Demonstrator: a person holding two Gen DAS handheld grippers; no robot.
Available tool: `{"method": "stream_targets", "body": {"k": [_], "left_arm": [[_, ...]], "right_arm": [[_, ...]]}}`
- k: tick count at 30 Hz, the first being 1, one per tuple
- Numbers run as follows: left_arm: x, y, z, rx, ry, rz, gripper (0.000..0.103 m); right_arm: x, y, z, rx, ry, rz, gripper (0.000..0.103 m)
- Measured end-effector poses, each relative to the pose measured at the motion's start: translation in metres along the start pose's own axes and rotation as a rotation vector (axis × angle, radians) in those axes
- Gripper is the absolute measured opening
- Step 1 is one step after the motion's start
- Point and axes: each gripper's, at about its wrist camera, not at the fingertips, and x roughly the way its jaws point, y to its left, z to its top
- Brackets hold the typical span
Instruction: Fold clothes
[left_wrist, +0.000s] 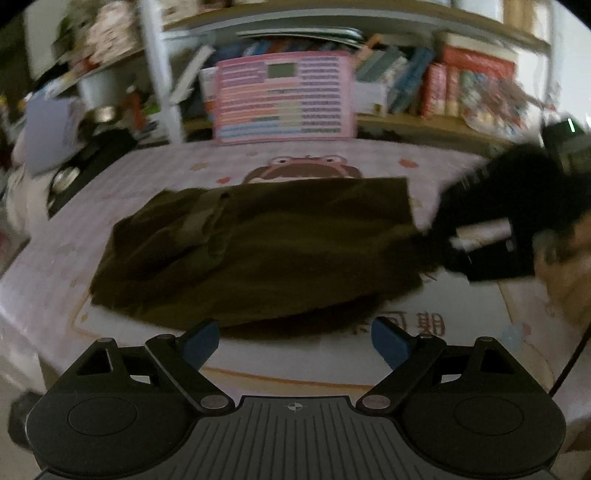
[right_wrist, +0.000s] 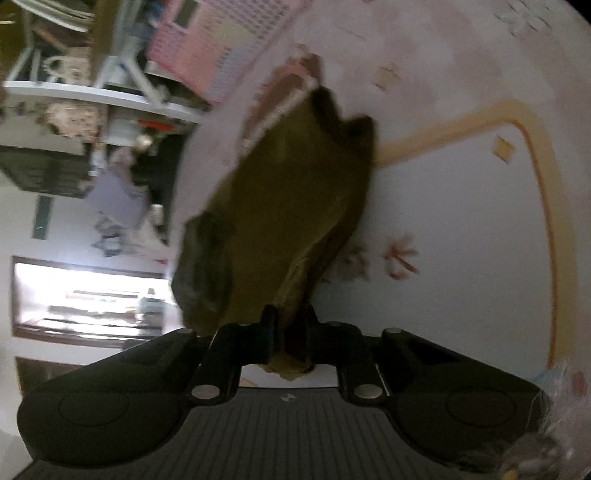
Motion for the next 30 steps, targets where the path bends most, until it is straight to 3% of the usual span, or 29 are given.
{"method": "stream_targets", "body": {"k": [7,11,13,15,17,18,19,21,23,24,30], "left_arm": [[0.028,-0.057,0.011,0.378,-0.032,0.063,0.091],[0.044,-0.068,0.017,0.442,-0.013,0.05,0.091],[0.053,-0.074,0.019,0.473,-0.016,0.059,0.082],[0.061,-0.079,0.02,0.516,-0.021,0.079,0.063],[0.068,-0.079,0.02,0.537,-0.014,0.087,0.055],[0.07,-0.079,0.02,0.539,-0.007,0.083,0.04],[0.071,-0.078,0.02,0.536,-0.001,0.076,0.033],[0.07,-0.076,0.02,0.526,-0.004,0.065,0.013],[0.068,-0.071,0.023,0.499,-0.013,0.048,0.009],[0.067,-0.068,0.025,0.485,-0.018,0.038,0.008],[0.046,-0.048,0.032,0.335,-0.043,-0.018,0.007]], "right_arm": [[0.001,0.012,0.006,-0.028,0.012,0.013,0.013],[0.003,0.011,0.007,-0.033,0.024,0.005,0.013],[0.003,0.011,0.009,-0.033,0.03,0.004,0.013],[0.004,0.009,0.01,-0.03,0.034,0.002,0.013],[0.005,0.008,0.011,-0.03,0.038,-0.005,0.013],[0.005,0.008,0.012,-0.029,0.04,-0.008,0.013],[0.005,0.007,0.013,-0.03,0.041,-0.01,0.014],[0.005,0.007,0.014,-0.032,0.035,-0.018,0.023],[0.004,0.005,0.016,-0.022,0.017,-0.042,0.065],[0.004,0.003,0.017,-0.014,0.007,-0.054,0.071],[0.017,-0.014,0.025,0.125,0.022,-0.068,0.078]]}}
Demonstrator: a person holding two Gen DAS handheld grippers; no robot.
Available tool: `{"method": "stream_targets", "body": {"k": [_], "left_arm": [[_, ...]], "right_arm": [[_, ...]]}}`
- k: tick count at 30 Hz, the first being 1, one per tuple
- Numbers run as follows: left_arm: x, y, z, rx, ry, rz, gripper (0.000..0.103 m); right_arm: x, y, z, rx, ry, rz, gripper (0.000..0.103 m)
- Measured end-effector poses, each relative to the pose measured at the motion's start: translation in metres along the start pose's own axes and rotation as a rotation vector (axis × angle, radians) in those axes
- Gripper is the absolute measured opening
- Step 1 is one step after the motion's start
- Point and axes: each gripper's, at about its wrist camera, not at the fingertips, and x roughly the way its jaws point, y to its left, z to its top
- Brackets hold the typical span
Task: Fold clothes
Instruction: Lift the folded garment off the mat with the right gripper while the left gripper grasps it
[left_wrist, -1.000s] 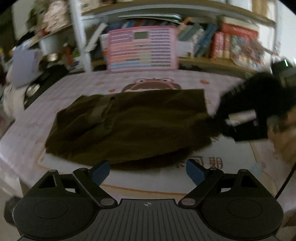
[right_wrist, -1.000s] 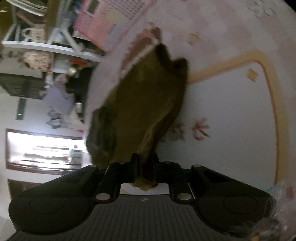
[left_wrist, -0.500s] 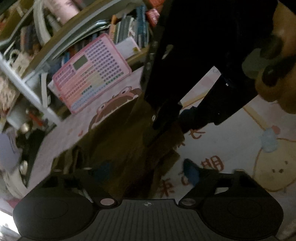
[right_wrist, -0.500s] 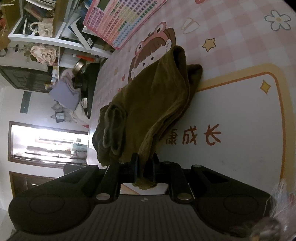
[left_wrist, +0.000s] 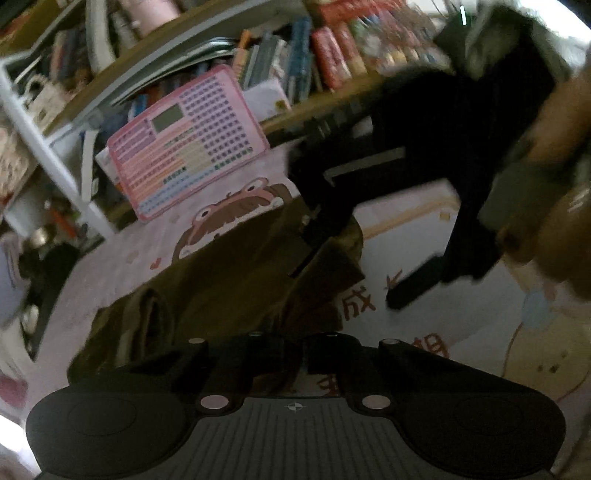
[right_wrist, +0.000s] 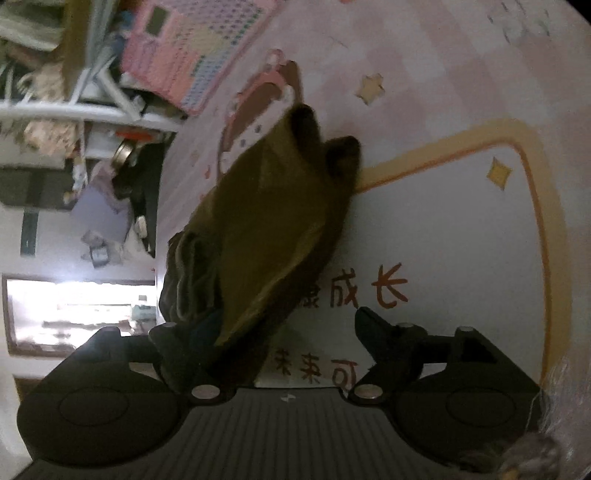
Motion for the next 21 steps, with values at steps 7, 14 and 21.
{"method": "stream_targets", "body": {"k": [7,14,21], "left_arm": [[-0.027,0.015,-0.006,-0.119,-0.028,-0.053,0.006],[-0.032,0.009,-0.01,-0.179,-0.049,-0.16,0.006],[-0.035,-0.009,0.002,-0.148,-0.118,-0.332,0.005]], "right_arm": [[0.01,-0.016,0.017,0.213,-0.048,0.047,0.051],[-0.015,-0.013,0.012,0.117,-0.167,0.132,0.011],[-0.067,-0.03,0.009,0.088,-0.317,0.088,0.011]]}}
